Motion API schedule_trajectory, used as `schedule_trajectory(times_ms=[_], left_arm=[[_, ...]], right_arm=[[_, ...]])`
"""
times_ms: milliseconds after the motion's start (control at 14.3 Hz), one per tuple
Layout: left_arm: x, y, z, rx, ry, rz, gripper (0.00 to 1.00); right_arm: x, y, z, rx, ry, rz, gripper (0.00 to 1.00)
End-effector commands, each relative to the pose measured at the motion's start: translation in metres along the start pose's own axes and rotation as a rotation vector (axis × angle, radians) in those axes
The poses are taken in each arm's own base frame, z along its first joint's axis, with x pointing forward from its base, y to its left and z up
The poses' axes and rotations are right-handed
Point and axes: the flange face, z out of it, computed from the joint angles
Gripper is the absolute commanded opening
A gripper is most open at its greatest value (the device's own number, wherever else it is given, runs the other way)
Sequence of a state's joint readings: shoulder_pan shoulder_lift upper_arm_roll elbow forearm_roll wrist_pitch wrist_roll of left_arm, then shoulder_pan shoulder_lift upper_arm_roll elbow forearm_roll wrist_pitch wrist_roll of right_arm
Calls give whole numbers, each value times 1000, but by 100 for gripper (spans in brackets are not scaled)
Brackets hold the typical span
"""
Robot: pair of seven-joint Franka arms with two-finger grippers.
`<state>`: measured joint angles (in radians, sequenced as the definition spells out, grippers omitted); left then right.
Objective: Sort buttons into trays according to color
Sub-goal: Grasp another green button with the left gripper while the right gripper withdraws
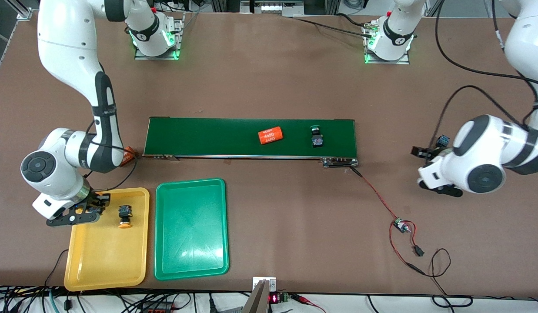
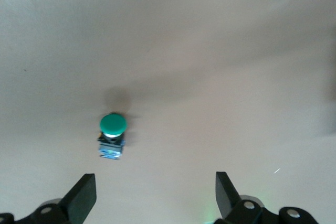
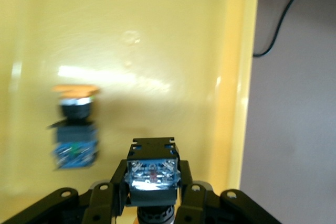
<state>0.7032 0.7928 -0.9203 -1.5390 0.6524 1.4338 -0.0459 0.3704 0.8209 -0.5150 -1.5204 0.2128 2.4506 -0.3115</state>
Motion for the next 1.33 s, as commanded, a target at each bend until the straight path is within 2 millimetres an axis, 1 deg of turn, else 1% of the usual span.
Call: schedule_trajectory(times_ms=[0, 70, 140, 210, 280, 350, 420, 490, 560, 630, 700, 770, 840, 910, 980, 1120, 1190, 1260], left_arm=[[-7, -18, 34, 3, -61, 96, 100], [-10, -35, 45, -2, -73, 94, 100], [-10, -47, 55, -9, -81, 105, 100], [-10, -59, 64, -14, -72, 116, 100], [-10, -68, 75, -18, -62, 124, 100], [-8, -73, 85, -19, -51, 135, 100], [-7, -80, 97, -18, -45, 136, 100], [-7, -86, 111, -17, -40, 132, 100], [-8, -92, 117, 2, -32, 132, 100], [-7, -93, 123, 16, -23, 138, 100], [-6, -92, 127, 16, -7, 144, 99], [-5, -86, 134, 12, 0, 156, 98], [-7, -80, 146, 5, -1, 171, 95], [-10, -75, 157, -5, -6, 182, 92], [-12, -77, 161, -8, -9, 180, 90], [-13, -78, 164, -13, -14, 178, 87], [-14, -79, 164, -13, -19, 177, 78], [-14, -78, 164, -12, -24, 178, 60]], right_arm=[[9, -11, 33, -19, 28, -39, 0], [11, -15, 38, -17, 29, -45, 0], [11, -18, 45, -8, 25, -47, 0], [9, -17, 49, 3, 22, -41, 0], [10, -18, 49, 10, 24, -38, 16], [11, -19, 44, 20, 27, -25, 81], [14, -15, 34, 35, 40, -4, 100], [17, -16, 23, 42, 46, -5, 100], [17, -9, 15, 50, 31, 2, 100], [17, -2, -1, 70, 12, 15, 100], [17, 1, -15, 86, -18, 18, 100], [26, -1, -51, 109, -12, 14, 100], [29, 0, -78, 132, -30, 12, 100], [28, -1, -96, 159, -65, 12, 100], [28, -3, -117, 184, -88, 7, 100], [29, -14, -155, 218, -93, -12, 100], [29, -19, -174, 233, -85, -17, 100], [28, -27, -184, 247, -96, -6, 100]])
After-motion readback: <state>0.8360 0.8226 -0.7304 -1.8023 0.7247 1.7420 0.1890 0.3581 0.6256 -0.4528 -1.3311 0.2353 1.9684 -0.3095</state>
